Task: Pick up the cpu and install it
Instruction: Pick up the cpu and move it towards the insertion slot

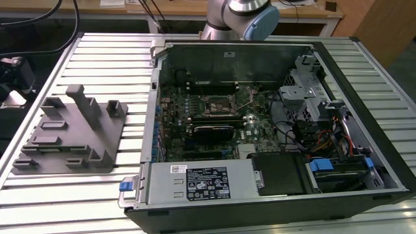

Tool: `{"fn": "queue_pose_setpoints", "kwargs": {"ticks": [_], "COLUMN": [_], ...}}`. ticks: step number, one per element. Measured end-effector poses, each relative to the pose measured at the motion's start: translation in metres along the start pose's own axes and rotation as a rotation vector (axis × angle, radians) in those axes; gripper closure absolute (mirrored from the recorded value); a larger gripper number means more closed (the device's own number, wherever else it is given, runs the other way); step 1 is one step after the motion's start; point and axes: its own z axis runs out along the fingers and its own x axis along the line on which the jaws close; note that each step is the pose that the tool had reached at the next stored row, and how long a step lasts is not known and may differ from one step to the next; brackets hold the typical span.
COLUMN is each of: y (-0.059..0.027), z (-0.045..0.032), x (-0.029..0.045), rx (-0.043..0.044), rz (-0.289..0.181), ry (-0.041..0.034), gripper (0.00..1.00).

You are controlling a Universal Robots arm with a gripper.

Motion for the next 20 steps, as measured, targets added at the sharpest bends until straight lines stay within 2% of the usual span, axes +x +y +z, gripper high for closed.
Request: {"fn": "queue_pose_setpoints", "kwargs": {"ticks": [20], "y": [0.0030], "z": [-0.0271], "x": [-0.0007], "rx": [0.0000], "rz": [0.000], "ry": [0.0000], "gripper": [0.46]}}
